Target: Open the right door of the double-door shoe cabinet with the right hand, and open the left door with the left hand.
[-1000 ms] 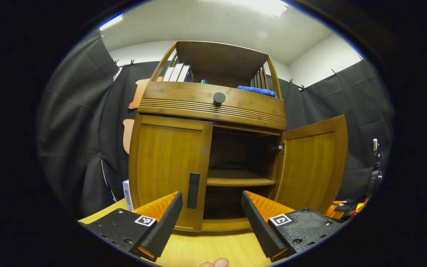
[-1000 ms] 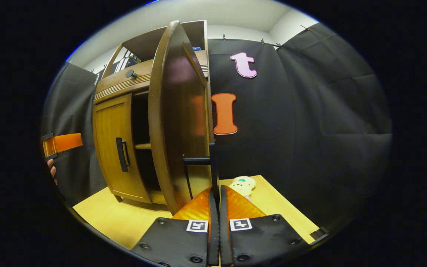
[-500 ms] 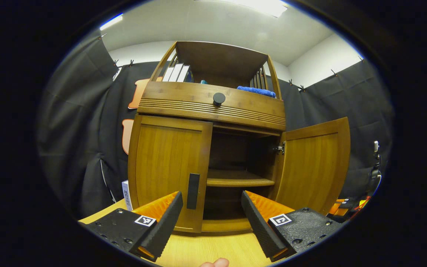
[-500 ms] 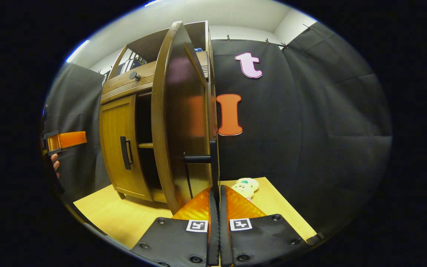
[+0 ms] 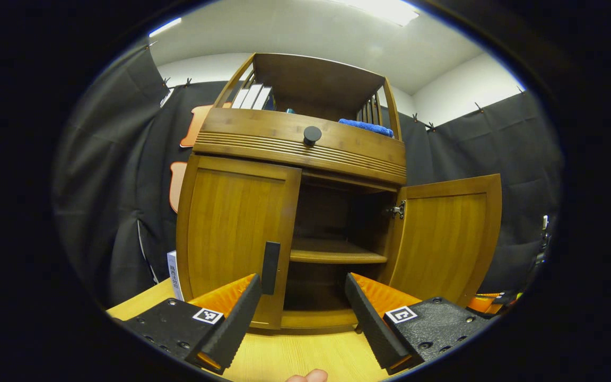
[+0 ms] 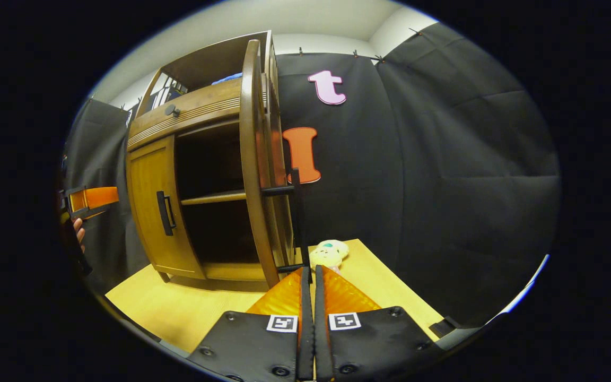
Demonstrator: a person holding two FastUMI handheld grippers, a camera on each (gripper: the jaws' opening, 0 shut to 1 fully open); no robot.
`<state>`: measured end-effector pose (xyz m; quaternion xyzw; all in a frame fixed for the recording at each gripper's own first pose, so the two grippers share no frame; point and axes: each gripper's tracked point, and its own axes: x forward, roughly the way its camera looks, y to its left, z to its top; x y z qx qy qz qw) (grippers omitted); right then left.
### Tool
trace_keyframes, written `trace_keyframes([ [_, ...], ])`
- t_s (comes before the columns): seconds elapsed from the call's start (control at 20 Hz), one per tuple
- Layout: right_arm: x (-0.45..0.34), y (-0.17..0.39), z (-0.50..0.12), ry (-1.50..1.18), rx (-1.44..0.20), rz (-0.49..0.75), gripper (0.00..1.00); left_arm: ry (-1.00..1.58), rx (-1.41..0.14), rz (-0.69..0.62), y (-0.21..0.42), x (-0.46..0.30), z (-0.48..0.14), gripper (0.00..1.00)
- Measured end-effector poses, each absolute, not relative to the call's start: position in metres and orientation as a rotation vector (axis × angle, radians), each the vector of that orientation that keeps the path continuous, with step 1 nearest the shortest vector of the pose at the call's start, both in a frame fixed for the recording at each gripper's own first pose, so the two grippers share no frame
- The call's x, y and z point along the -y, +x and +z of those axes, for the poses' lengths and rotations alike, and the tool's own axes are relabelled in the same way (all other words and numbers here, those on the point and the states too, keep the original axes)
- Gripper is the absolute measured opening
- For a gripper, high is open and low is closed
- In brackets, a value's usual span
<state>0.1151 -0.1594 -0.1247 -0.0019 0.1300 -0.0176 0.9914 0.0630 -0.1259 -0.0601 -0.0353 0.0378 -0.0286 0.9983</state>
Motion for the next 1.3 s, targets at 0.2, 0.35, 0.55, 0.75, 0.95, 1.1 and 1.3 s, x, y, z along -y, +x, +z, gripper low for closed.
trace_keyframes([
  [0.2,0.156,0.095,-0.108,0.022,-0.247,-0.059,0.09,-0.048,-0.061,-0.024,0.067,0.108,-0.056,0.94],
  [0.35,0.141,0.086,-0.087,0.029,-0.217,-0.061,0.09,-0.055,-0.049,0.015,0.069,0.089,-0.05,0.94],
  [0.55,0.098,0.086,-0.06,0.068,-0.183,0.019,0.08,-0.031,-0.034,0.066,0.068,0.061,-0.044,0.94],
  [0.75,0.068,0.094,-0.048,0.062,-0.147,0.079,0.08,-0.027,-0.034,0.111,0.064,0.038,-0.044,0.94],
  [0.95,0.045,0.107,-0.055,0.045,-0.164,0.127,0.08,-0.015,-0.03,0.135,0.061,0.023,-0.041,0.94],
  [1.1,0.038,0.116,-0.071,0.051,-0.189,0.129,0.0,0.008,-0.03,0.137,0.06,0.017,-0.041,0.94],
  [1.3,0.029,0.118,-0.076,0.066,-0.196,0.122,0.26,0.028,-0.041,0.13,0.064,0.014,-0.046,0.94],
])
